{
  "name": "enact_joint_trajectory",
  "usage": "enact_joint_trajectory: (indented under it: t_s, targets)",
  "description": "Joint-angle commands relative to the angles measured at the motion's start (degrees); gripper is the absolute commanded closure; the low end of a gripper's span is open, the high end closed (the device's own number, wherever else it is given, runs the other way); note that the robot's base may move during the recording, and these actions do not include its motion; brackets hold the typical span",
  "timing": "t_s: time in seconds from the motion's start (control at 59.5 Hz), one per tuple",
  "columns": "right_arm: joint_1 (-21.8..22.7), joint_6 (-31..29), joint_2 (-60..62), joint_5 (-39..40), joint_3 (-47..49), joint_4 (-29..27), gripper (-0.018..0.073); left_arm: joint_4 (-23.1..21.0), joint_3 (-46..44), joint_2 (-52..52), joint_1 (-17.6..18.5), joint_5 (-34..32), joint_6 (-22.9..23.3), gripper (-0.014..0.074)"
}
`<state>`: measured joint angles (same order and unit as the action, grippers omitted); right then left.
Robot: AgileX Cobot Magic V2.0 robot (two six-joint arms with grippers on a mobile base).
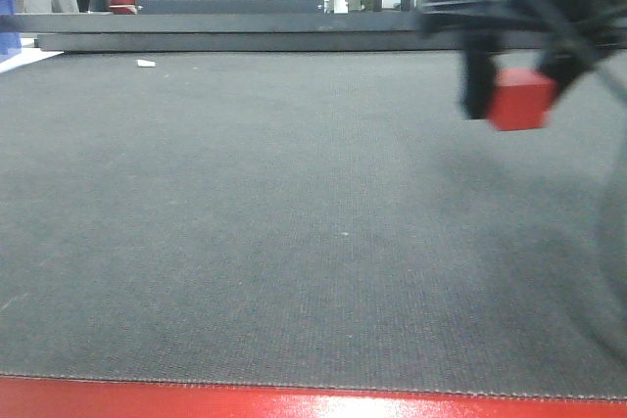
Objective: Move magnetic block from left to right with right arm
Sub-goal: 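Close the right gripper on the red cube and lift it, then hold the red cube in the right gripper while the base turns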
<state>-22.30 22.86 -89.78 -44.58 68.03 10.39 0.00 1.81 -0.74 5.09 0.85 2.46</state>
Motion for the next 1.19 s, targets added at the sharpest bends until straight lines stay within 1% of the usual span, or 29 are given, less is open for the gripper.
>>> enact_joint_trajectory:
  t_s: [0.0,0.168,0.353,0.538,0.689,0.924,1.176]
  targets:
    - [2.3,-3.1,8.2,4.3,-4.3,1.6,0.0344,0.0,0.4,-0.8,0.0,-5.1,0.2,0.0713]
    - [4.8,-5.3,20.2,7.8,-15.8,1.6,0.0344,0.0,0.4,-0.8,0.0,-5.1,0.2,0.0713]
    - [4.8,-5.6,32.8,10.9,-26.4,1.5,0.0344,0.0,0.4,-0.8,0.0,-5.1,0.2,0.0713]
    - [4.8,-5.6,46.5,12.1,-34.4,1.5,0.0344,0.0,0.4,-0.8,0.0,-5.1,0.2,0.0713]
    - [4.8,-6.5,56.7,11.6,-37.1,1.6,0.0344,0.0,0.4,-0.8,0.0,-5.1,0.2,0.0713]
    - [4.8,-7.2,71.4,11.0,-37.5,1.8,0.0344,0.0,0.4,-0.8,0.0,-5.1,0.2,0.0713]
    - [4.8,-7.2,81.6,11.1,-37.5,2.3,0.0344,0.0,0.4,-0.8,0.0,-5.1,0.2,0.0713]
